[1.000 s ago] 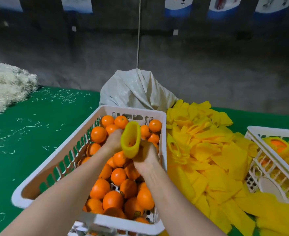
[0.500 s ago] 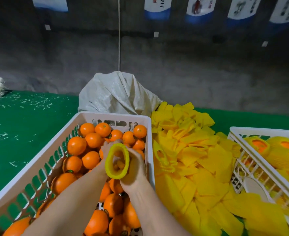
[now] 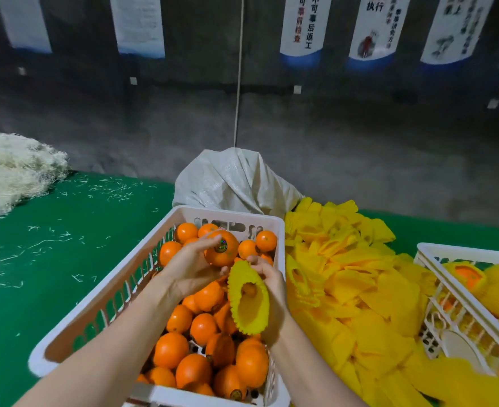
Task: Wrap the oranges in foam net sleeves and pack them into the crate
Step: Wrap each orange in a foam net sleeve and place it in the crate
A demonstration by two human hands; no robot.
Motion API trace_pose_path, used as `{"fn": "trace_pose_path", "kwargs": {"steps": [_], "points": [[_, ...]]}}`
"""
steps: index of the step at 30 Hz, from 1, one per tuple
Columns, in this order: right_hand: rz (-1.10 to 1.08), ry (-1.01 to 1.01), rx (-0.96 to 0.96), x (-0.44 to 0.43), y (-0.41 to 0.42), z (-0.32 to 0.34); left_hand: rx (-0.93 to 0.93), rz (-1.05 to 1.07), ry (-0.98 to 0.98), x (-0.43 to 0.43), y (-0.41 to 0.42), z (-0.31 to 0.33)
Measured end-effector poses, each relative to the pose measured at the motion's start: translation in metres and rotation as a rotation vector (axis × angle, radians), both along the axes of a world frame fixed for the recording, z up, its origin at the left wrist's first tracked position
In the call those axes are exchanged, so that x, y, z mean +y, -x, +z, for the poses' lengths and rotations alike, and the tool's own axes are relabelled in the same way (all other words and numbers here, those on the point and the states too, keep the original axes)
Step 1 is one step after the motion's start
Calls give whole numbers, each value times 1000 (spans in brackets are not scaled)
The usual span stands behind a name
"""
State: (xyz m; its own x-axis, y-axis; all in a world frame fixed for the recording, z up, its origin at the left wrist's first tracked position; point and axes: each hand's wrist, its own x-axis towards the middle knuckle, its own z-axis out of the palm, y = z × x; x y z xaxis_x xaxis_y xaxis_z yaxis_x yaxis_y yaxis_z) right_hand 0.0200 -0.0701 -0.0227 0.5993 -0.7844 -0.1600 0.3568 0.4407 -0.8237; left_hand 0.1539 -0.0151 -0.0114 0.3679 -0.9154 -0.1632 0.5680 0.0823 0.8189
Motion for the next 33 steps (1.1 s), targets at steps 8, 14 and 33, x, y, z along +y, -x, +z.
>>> {"fn": "trace_pose_path", "kwargs": {"steps": [8,14,33], "points": [[2,112,-36,-9,62,17,-166,-55,107,9,68,4],[9,396,17,0,105,25,27,1,64,-10,139,5],[-523,681,183,-23,220,7,-72,122,109,-27,281,0]]}}
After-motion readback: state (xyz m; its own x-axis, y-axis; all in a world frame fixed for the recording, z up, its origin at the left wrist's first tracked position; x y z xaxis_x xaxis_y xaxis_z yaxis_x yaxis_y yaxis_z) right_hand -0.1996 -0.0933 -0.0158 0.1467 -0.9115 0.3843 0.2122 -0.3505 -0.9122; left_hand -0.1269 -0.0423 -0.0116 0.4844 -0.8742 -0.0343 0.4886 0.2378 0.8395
